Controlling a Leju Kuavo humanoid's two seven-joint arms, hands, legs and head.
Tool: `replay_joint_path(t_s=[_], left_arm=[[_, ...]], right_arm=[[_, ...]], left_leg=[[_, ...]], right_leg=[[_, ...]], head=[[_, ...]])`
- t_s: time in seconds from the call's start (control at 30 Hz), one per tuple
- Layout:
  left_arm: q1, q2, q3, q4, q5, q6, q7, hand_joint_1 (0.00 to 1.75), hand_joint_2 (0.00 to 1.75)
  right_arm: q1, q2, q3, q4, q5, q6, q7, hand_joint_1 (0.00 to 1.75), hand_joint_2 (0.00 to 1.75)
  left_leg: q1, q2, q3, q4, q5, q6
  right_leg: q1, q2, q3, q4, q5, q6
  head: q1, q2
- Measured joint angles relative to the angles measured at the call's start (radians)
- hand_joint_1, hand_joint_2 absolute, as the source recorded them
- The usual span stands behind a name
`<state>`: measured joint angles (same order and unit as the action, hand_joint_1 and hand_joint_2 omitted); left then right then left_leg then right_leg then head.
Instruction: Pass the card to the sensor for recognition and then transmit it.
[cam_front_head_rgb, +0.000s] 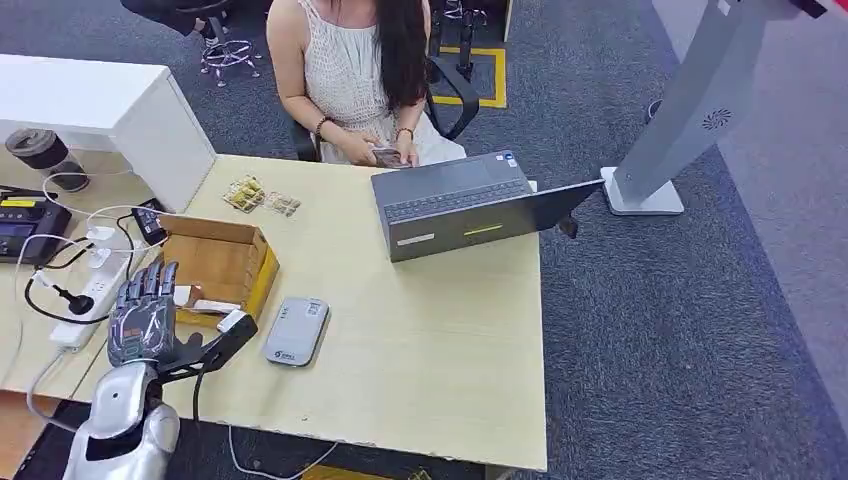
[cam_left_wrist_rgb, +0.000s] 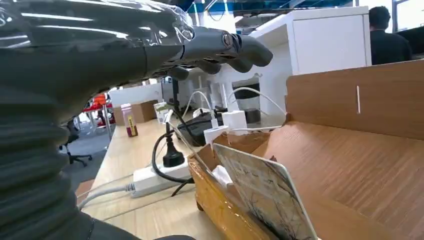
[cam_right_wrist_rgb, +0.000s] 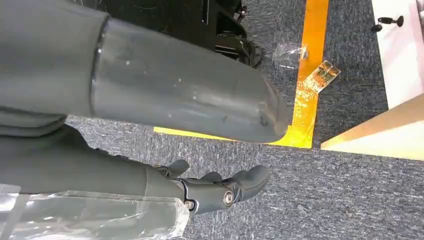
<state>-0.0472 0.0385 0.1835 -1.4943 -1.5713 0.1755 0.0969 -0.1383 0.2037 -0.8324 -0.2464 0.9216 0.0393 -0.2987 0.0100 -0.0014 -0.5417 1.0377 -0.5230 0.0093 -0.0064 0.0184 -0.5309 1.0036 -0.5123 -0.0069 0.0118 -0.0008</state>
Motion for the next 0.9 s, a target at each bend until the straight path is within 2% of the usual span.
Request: replay_joint_path(t_s=[0.3,0.9], left_arm=[[-0.002,0.010,-0.024,0.013,0.000,0.003,0.022,0.00,1.75],[-0.011,0.026,-0.042,0.026,0.000,0.004,0.020,0.00,1.75]], right_arm=[[-0.001,0.001,0.000,0.000,0.010,0.006,-0.001,0.00,0.00],[-0.001,0.001,0.000,0.000,0.016,0.011,-0.001,0.00,0.00]], left_leg=[[0.000,0.000,0.000,0.000,0.000,0.000],[0.000,0.000,0.000,0.000,0.000,0.000]], right_leg=[[0.000,0.000,0.000,0.000,0.000,0.000],[0.000,0.000,0.000,0.000,0.000,0.000]], head=[[0.000,0.000],[0.000,0.000]])
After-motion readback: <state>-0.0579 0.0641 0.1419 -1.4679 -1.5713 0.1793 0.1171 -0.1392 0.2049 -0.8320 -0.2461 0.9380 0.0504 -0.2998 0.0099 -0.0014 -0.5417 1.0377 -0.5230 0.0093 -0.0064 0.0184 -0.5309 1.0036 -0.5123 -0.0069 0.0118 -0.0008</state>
